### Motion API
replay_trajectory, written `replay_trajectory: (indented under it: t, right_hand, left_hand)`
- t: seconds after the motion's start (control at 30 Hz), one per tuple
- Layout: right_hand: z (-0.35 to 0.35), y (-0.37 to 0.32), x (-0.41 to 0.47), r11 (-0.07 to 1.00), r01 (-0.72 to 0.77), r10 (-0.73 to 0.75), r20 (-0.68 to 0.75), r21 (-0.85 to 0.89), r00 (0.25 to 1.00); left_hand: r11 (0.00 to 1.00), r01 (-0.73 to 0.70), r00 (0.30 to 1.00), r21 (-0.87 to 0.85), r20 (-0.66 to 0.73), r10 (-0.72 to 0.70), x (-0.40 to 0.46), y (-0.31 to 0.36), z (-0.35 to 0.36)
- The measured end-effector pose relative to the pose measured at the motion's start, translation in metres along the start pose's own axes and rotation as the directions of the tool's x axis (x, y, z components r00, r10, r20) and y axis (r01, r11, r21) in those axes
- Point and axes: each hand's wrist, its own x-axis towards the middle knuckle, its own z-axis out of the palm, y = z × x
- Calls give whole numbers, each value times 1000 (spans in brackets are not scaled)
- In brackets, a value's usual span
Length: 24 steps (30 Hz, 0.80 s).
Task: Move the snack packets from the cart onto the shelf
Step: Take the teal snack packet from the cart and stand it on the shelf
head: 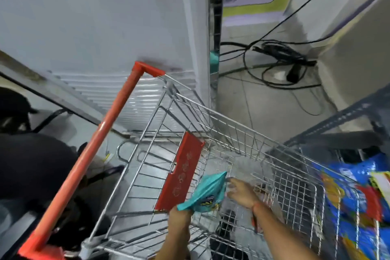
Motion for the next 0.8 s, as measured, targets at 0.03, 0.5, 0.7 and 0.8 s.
replay_trajectory:
  t: [0.03,0.5,0.7,0.8]
  right_hand:
    - [5,1,5,1000,14,-14,9,-14,1000]
    - [-9,25,-46,980,112,-33,-419,165,907]
    - [-34,28,-123,967,201,-46,-662,159,748]
    - [-46,14,-174,961,257,-81,-787,101,611]
  left_hand:
    - [997,24,998,-67,-60,-28,1,0,4]
    - [976,-203,979,-73,-17,202,-30,44,18]
    - [849,-529,813,-12,279,511,-70,91,23]
    - [761,-645,660,-68,453,599,-99,121,23]
